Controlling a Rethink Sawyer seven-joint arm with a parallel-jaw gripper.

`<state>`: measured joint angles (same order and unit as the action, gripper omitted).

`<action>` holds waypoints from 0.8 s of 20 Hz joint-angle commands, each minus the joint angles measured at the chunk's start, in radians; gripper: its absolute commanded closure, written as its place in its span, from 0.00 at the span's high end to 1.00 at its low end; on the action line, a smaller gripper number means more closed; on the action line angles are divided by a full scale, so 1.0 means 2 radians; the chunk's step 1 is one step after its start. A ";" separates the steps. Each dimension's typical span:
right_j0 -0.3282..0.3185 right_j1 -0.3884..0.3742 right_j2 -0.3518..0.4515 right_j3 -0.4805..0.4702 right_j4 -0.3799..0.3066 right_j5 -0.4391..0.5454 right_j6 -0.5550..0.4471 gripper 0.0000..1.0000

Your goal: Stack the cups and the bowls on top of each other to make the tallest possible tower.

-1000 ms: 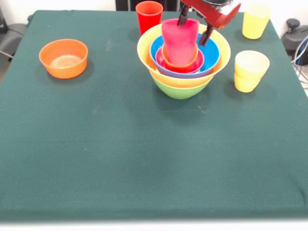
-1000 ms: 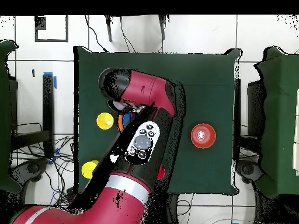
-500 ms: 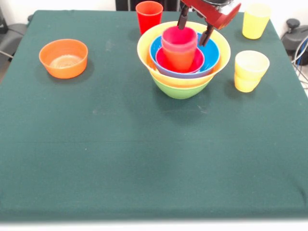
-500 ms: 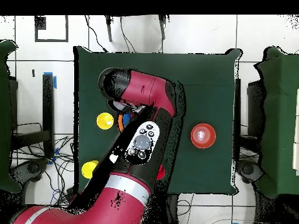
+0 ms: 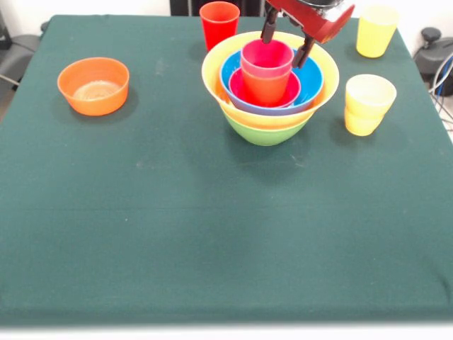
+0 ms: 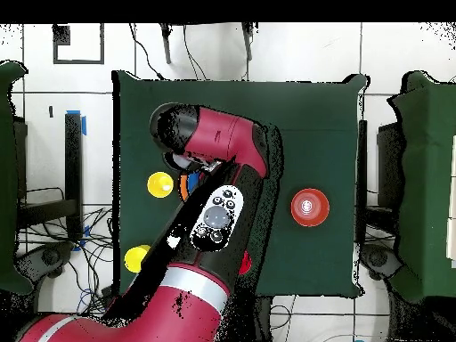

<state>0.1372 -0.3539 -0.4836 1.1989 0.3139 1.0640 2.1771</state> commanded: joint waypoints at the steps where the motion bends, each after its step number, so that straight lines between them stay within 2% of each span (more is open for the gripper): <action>1: 0.000 0.027 0.035 -0.016 -0.003 0.006 0.099 1.00; 6: -0.012 0.021 0.032 -0.037 0.000 0.032 0.095 1.00; 8: -0.017 0.010 0.025 -0.055 0.000 0.060 0.094 1.00; 11: -0.032 -0.017 0.010 -0.106 -0.004 0.149 0.083 1.00; 13: -0.044 -0.020 0.007 -0.139 -0.005 0.187 0.077 1.00; 16: -0.061 -0.016 0.008 -0.172 -0.003 0.212 0.070 1.00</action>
<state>0.0787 -0.3662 -0.5049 1.0248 0.3141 1.3003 2.1771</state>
